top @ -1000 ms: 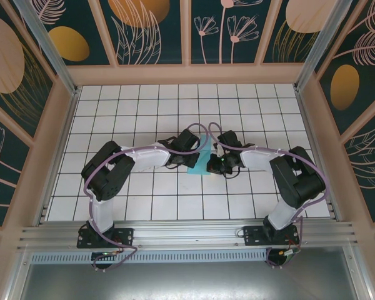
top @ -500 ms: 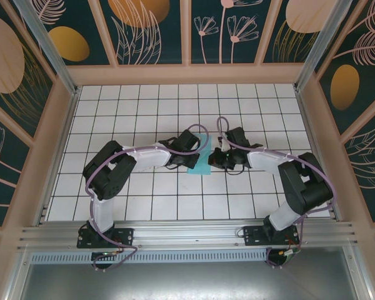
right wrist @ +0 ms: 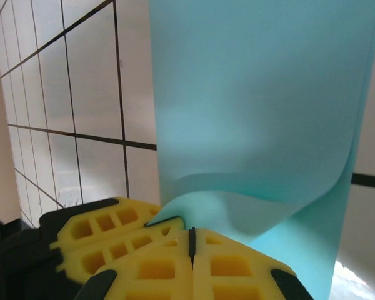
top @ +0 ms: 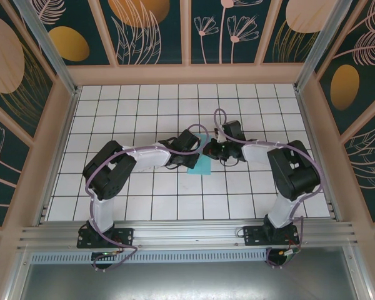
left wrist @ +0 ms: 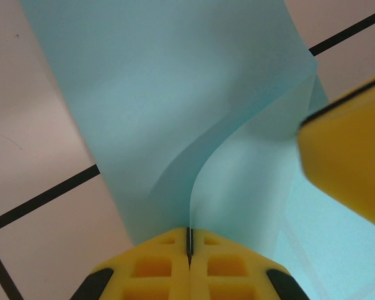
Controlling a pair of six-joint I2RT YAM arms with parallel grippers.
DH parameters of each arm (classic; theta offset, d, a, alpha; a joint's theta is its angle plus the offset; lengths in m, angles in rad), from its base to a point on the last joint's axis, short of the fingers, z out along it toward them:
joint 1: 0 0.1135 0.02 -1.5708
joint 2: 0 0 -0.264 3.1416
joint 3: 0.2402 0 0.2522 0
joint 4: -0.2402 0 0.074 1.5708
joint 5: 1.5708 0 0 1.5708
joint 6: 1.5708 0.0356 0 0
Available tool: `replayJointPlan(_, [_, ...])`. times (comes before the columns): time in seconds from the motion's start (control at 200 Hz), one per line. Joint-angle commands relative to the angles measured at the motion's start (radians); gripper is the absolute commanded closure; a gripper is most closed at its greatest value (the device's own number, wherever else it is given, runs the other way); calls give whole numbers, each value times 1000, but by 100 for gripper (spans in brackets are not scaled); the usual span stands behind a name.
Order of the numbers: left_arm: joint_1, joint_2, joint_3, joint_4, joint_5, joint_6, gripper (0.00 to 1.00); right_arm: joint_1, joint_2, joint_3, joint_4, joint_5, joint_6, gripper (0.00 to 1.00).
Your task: Fold a paper plane with a square sheet of paper (fold left side to right side)
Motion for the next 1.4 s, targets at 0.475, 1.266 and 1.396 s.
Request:
replayJointPlan(0.475, [6, 36, 14, 1, 22, 17, 94, 24, 104, 67, -25, 21, -25, 100])
replayJointPlan(1.266, [6, -160, -59, -16, -2, -44, 62, 24, 121, 60, -107, 94, -55, 100])
replayJointPlan(1.396, [6, -191, -108, 33, 119, -87, 61, 26, 119, 60, -103, 86, -56, 100])
